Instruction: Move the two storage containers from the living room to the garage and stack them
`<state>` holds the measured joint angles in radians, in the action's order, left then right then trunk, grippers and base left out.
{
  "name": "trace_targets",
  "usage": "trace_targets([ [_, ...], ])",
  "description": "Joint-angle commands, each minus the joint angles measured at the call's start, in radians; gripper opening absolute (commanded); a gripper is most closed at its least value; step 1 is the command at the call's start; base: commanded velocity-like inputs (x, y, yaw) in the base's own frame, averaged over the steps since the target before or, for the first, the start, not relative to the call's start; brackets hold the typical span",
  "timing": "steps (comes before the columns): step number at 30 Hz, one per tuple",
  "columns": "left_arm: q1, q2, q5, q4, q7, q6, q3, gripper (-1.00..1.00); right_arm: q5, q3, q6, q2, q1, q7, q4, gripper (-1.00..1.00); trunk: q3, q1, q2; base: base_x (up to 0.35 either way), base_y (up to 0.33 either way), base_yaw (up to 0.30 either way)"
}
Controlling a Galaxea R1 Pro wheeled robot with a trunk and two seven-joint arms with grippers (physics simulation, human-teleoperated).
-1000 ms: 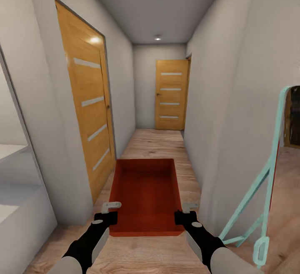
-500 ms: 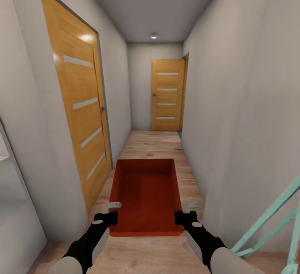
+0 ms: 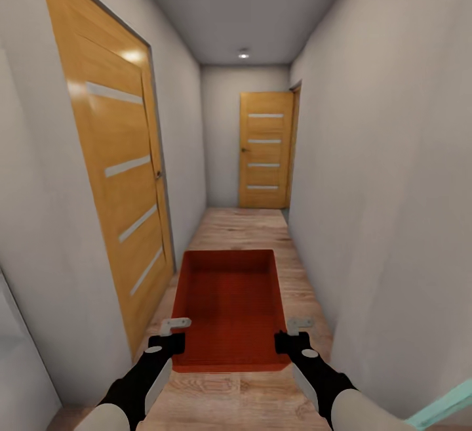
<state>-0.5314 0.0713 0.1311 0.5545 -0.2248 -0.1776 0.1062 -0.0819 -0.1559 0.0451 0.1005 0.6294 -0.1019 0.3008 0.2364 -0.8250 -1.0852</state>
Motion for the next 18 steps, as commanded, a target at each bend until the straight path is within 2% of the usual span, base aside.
trace_targets([
  [1, -0.001, -0.014, -0.013, 0.005, -0.016, 0.001, -0.013, -1.00, -0.013, 0.018, 0.004, -0.016, 0.001, -0.009, -0.003, -1.00, 0.001, -0.001, -0.001, 0.325, 0.001, 0.000],
  [18, -0.001, -0.014, -0.013, 0.005, -0.016, 0.001, -0.013, -1.00, -0.013, 0.018, 0.003, -0.017, 0.001, -0.009, -0.003, -1.00, 0.001, -0.001, -0.001, 0.326, 0.000, 0.000],
])
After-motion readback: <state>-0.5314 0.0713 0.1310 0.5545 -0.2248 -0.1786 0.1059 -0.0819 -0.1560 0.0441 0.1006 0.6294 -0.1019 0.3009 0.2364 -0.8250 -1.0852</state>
